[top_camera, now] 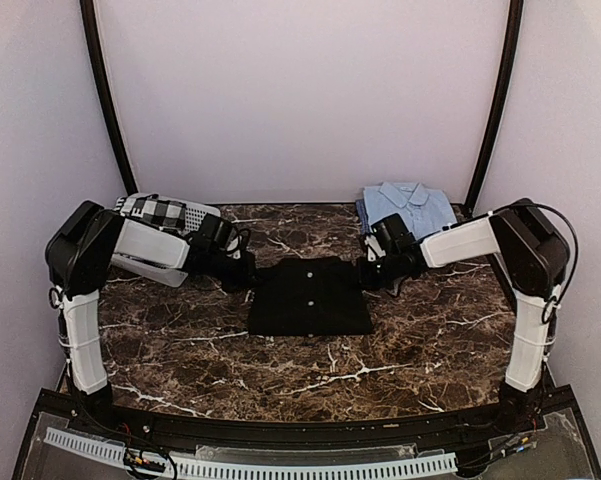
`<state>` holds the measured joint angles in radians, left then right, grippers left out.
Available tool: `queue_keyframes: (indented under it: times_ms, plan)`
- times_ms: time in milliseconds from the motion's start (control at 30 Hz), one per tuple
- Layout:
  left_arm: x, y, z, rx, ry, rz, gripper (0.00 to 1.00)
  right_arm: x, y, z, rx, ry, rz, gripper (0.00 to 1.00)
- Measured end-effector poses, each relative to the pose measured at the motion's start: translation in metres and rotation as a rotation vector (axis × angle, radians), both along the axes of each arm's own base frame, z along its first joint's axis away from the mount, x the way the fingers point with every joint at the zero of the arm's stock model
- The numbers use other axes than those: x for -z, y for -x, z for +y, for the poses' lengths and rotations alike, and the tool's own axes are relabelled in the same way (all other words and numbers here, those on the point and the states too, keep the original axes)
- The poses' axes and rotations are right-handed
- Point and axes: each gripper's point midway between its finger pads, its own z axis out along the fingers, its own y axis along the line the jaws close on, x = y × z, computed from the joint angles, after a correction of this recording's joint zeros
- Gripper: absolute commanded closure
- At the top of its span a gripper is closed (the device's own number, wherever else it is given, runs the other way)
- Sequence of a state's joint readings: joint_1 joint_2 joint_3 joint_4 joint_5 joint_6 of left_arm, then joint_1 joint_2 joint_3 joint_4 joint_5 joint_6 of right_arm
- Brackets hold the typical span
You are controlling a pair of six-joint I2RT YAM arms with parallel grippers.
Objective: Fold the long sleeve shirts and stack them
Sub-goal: Fold the 2/3-rectangle-folded shirt at the center of the board.
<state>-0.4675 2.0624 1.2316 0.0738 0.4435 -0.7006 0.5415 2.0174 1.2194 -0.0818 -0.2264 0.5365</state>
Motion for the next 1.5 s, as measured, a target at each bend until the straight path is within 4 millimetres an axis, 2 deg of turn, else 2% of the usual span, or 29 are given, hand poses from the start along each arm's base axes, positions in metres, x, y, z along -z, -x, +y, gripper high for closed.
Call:
queue_keyframes:
  times_ms: [200,300,367,500,567,733,933,1067,1167,1233,1333,1500]
  plan:
    - [-0.002,0.111,0.009,0.051,-0.025,0.056,1.0,0.001,0.108,-0.018,-0.064,0.015,0.059,1.0]
    - [-0.004,0.143,0.02,0.052,-0.023,0.074,1.0,-0.006,0.14,-0.029,-0.072,0.008,0.064,1.0]
    - [-0.011,0.15,0.023,0.05,-0.008,0.062,1.0,-0.02,0.145,-0.033,-0.067,-0.016,0.039,1.0]
    - [-0.033,0.148,0.023,0.048,0.02,0.006,1.0,-0.053,0.14,-0.032,-0.053,-0.066,-0.039,1.0]
    - [-0.037,0.144,0.022,0.044,0.018,-0.008,1.0,-0.059,0.137,-0.032,-0.047,-0.069,-0.054,1.0]
    - [-0.045,0.133,0.019,0.034,0.001,-0.03,1.0,-0.059,0.124,-0.031,-0.027,-0.03,-0.061,1.0]
    - [-0.056,0.098,0.014,-0.001,-0.025,-0.078,1.0,-0.051,0.091,-0.035,0.021,0.003,-0.062,1.0]
    - [-0.048,0.072,0.014,-0.025,-0.044,-0.079,1.0,-0.034,0.067,-0.038,0.047,0.012,-0.045,1.0]
    - [-0.03,0.054,0.018,-0.05,-0.063,-0.057,1.0,-0.025,0.047,-0.035,0.05,0.012,-0.036,0.9]
    - [-0.019,0.047,0.025,-0.072,-0.08,-0.04,1.0,-0.023,0.032,-0.033,0.05,0.021,-0.048,0.87]
    - [-0.01,0.04,0.037,-0.111,-0.11,-0.032,1.0,-0.031,0.016,-0.03,0.047,0.029,-0.075,0.84]
    - [-0.011,0.032,0.045,-0.144,-0.121,-0.055,1.0,-0.051,0.001,-0.025,0.036,0.027,-0.131,0.81]
